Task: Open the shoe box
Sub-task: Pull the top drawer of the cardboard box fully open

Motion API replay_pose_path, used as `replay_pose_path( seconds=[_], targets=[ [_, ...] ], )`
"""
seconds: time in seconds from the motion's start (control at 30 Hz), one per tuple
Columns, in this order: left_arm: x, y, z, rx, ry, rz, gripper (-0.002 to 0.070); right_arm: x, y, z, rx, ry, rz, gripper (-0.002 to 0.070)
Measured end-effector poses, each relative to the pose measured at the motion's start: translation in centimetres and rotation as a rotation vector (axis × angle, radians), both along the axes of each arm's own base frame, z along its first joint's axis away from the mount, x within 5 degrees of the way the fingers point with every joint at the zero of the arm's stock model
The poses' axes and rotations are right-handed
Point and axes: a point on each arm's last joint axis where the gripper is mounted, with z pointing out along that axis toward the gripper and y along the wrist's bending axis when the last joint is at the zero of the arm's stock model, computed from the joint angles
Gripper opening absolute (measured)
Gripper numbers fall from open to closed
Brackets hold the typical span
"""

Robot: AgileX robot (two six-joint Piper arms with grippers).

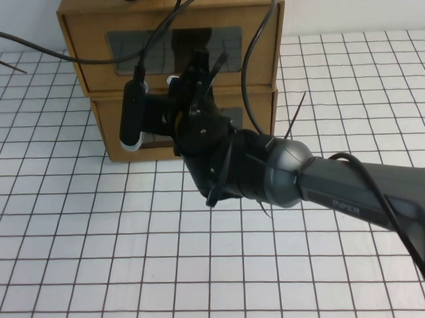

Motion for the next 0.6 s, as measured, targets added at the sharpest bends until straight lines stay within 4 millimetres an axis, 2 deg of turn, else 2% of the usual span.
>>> replay_pose_path(
  seconds=[0.47,0.6],
  targets=[
    [0.0,0.0,0.0,-0.002,0.005,-0.001,-0.0002,-2.3,0.2,1.8,-0.017,0.082,-0.004,0.0008],
    [0.0,0.1,0.0,-0.001,0.006,0.002,-0.0002,-3.6,-0.2,1.8,-0.046,0.098,0.018,0.0008]
  ],
)
